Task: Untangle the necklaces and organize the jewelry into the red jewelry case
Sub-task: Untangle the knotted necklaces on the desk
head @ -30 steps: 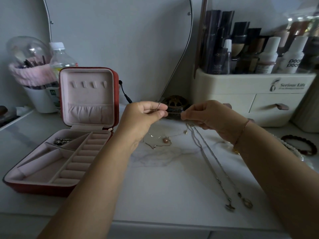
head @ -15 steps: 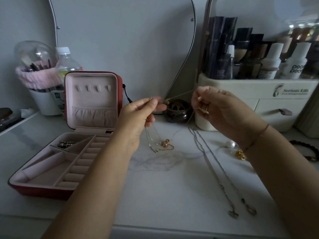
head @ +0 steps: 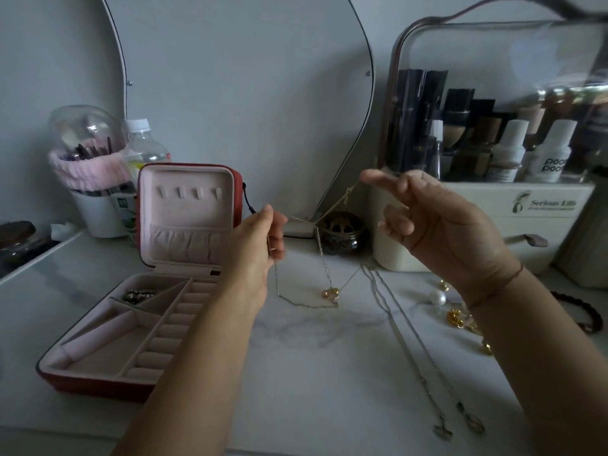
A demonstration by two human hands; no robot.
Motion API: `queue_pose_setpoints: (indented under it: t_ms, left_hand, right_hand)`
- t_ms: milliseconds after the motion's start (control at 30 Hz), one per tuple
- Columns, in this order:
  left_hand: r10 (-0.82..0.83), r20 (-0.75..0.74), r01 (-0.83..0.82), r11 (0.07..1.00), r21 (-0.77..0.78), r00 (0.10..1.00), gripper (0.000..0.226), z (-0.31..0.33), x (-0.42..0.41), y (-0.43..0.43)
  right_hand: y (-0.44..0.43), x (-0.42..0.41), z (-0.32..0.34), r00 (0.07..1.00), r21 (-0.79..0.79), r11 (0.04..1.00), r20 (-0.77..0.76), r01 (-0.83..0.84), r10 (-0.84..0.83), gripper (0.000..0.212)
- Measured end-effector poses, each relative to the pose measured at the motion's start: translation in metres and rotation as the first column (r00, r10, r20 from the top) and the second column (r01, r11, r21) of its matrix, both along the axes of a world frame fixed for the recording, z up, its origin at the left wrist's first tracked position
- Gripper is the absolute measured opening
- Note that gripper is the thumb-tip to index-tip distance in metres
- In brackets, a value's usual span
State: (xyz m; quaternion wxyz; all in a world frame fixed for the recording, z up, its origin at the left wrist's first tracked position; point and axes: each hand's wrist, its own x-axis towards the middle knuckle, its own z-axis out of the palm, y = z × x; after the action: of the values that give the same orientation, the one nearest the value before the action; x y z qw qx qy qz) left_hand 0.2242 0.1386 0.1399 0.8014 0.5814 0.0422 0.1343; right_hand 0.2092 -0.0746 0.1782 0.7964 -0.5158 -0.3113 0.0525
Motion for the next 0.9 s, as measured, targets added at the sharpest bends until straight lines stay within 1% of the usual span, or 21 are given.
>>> queue_pose_setpoints:
  t_ms: [100, 167, 333, 400, 467, 533, 700, 833, 900]
  left_hand:
    - [-0.034, 0.047, 0.032, 0.999, 0.028, 0.998, 0.033, -0.002, 0.001, 0.002]
    - [-0.091, 0.092, 0.088, 0.996, 0.030, 0.992, 0.031, -0.002, 0.000, 0.001]
    - [-0.219, 0.165, 0.213, 0.976, 0.054, 0.962, 0.026, 0.002, -0.005, -0.001]
    - [-0.259, 0.161, 0.248, 0.965, 0.087, 0.952, 0.025, 0.006, -0.005, -0.002]
    - [-0.283, 0.140, 0.266, 0.955, 0.129, 0.949, 0.026, 0.010, -0.005, -0.003]
    - [-0.296, 0.131, 0.267, 0.943, 0.198, 0.946, 0.027, 0.018, -0.005, -0.003]
    - [-0.341, 0.108, 0.274, 0.876, 0.398, 0.934, 0.029, 0.048, -0.007, -0.002]
    - [-0.328, 0.078, 0.254, 0.843, 0.473, 0.942, 0.029, 0.061, -0.010, 0.003]
    - [-0.308, 0.082, 0.235, 0.849, 0.474, 0.948, 0.029, 0.063, -0.010, 0.006]
  right_hand:
    - [0.001, -0.003, 0.006, 0.999, 0.004, 1.000, 0.018, -0.028, 0.028, 0.011]
    - [0.002, -0.005, 0.013, 0.999, -0.005, 0.999, 0.021, -0.041, 0.042, 0.011]
    - [0.004, -0.006, 0.027, 0.999, -0.085, 0.996, -0.027, -0.033, 0.031, 0.014]
    - [0.003, -0.005, 0.032, 0.998, -0.173, 0.984, -0.041, -0.044, 0.037, 0.015]
    - [0.003, -0.004, 0.035, 0.998, -0.311, 0.949, -0.046, -0.059, 0.046, 0.016]
    - [0.003, -0.004, 0.040, 0.997, -0.393, 0.917, -0.063, -0.069, 0.048, 0.017]
    - [0.007, -0.005, 0.049, 0.997, -0.458, 0.888, -0.073, -0.033, 0.000, 0.022]
    - [0.009, -0.009, 0.056, 0.992, -0.493, 0.870, -0.114, -0.007, -0.056, 0.019]
    - [0.010, -0.011, 0.061, 0.989, -0.497, 0.868, -0.127, -0.003, -0.069, 0.018]
